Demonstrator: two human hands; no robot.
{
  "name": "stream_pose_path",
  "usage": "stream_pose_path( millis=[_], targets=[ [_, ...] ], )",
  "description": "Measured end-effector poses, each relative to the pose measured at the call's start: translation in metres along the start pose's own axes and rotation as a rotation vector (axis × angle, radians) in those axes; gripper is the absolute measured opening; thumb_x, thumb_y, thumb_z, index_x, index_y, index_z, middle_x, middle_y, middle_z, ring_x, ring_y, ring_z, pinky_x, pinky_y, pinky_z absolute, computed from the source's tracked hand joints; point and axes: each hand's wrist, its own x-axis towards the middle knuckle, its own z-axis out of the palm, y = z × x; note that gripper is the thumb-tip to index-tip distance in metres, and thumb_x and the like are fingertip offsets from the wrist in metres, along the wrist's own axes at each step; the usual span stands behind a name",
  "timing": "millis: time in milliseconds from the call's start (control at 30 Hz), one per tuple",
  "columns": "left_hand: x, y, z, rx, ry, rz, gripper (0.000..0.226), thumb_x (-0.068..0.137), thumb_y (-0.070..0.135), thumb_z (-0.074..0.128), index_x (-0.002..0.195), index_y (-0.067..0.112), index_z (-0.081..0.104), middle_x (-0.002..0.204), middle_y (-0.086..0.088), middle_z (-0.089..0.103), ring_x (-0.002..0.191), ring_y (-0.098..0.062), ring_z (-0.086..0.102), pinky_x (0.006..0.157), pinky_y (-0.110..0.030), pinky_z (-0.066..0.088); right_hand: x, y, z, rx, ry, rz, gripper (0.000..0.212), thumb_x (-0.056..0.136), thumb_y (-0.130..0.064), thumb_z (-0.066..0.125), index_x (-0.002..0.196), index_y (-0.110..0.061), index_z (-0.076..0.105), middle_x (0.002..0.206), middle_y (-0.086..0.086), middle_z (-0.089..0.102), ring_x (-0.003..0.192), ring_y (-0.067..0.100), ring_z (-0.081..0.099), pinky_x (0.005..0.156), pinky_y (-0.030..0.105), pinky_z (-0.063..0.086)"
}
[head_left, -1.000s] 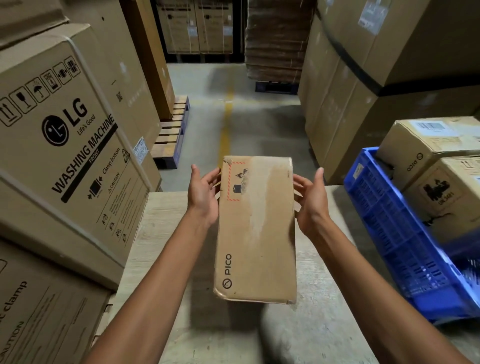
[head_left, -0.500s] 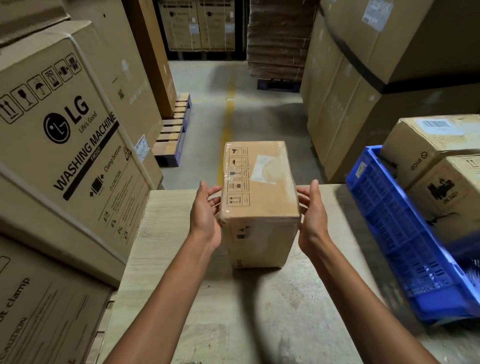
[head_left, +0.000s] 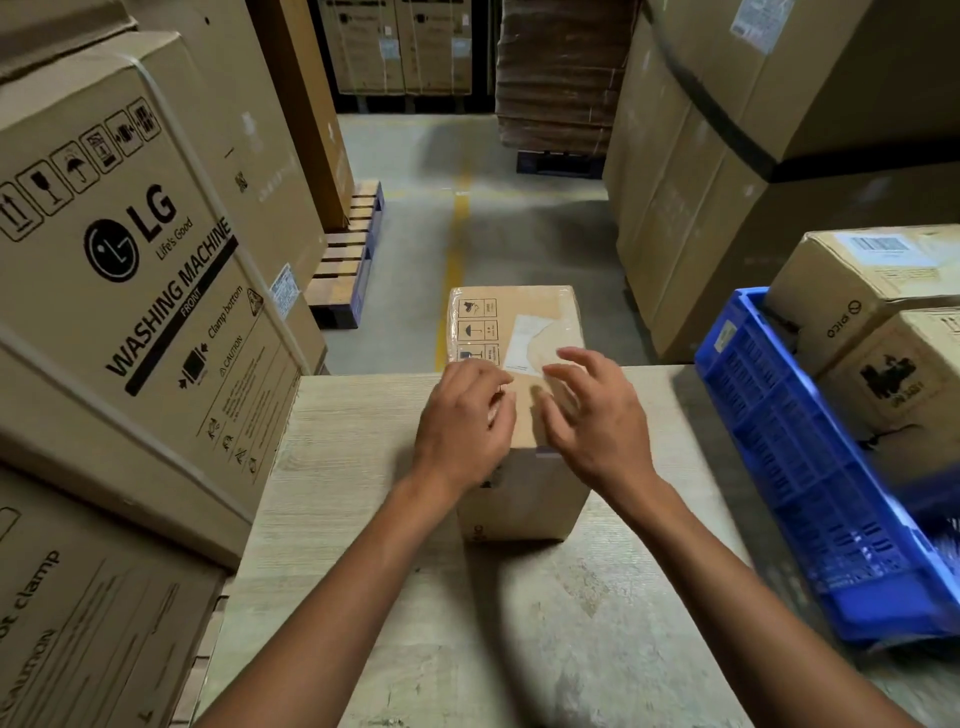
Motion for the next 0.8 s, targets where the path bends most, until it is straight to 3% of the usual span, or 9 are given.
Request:
stream_pose_path(
  millis=[133,300,400,533,633,800],
  targets=[
    [0.0,0.005,0.005,0.157,-0.137,0.008,0.034,0.096,0.025,0.057,0.127,0.01,0.062,0.13,-0.007,0.059,0.122,-0.022,0.051,0.103,-0.04,0.044,-0.001,0.0,0.008,-0.121,-0.09,-0.111,0.027,0.093,-0.031,0.058,0.108,-0.014,0.072,0.121,0.005,0.067,0.109,0.024,0.061,0.094,0.038,0.047],
    [0.017,0.003,0.0,0.221,-0.18,0.03,0.024,0.098,0.023,0.053,0.115,0.011,0.065,0.116,-0.004,0.06,0.107,-0.02,0.052,0.094,-0.039,0.048,0.019,-0.004,0.005,-0.328,-0.205,-0.14,0.031,0.095,-0.043,0.048,0.098,-0.016,0.063,0.101,0.002,0.062,0.088,0.023,0.052,0.072,0.037,0.044],
    [0.035,0.001,0.0,0.202,-0.165,0.023,0.022,0.099,0.019,0.05,0.107,0.009,0.068,0.108,-0.005,0.062,0.101,-0.02,0.052,0.09,-0.04,0.05,0.045,-0.006,0.002,-0.355,-0.291,-0.112,0.033,0.1,-0.046,0.047,0.11,-0.019,0.062,0.114,0.004,0.06,0.099,0.023,0.053,0.081,0.039,0.048],
    [0.051,-0.007,0.008,0.188,-0.159,-0.019,0.024,0.1,0.017,0.048,0.116,0.01,0.064,0.122,-0.008,0.063,0.115,-0.024,0.054,0.099,-0.039,0.047,0.054,-0.003,0.01,-0.277,-0.31,-0.121,0.042,0.101,-0.047,0.045,0.126,-0.018,0.06,0.133,0.007,0.058,0.113,0.024,0.056,0.096,0.039,0.049],
    [0.054,-0.013,0.014,0.222,-0.159,-0.042,0.025,0.1,0.017,0.047,0.119,0.01,0.062,0.124,-0.007,0.062,0.117,-0.023,0.052,0.099,-0.038,0.044,0.051,0.001,0.016,-0.284,-0.285,-0.132,0.044,0.098,-0.05,0.044,0.12,-0.017,0.063,0.127,0.007,0.06,0.108,0.024,0.057,0.094,0.039,0.049],
    [0.074,-0.014,0.016,0.234,-0.119,-0.055,0.022,0.096,0.016,0.049,0.101,0.01,0.069,0.104,-0.005,0.065,0.101,-0.023,0.053,0.09,-0.042,0.048,0.08,0.001,0.019,-0.373,-0.296,-0.093,0.036,0.099,-0.049,0.044,0.113,-0.02,0.061,0.114,0.003,0.058,0.102,0.023,0.05,0.085,0.042,0.044]
  ],
)
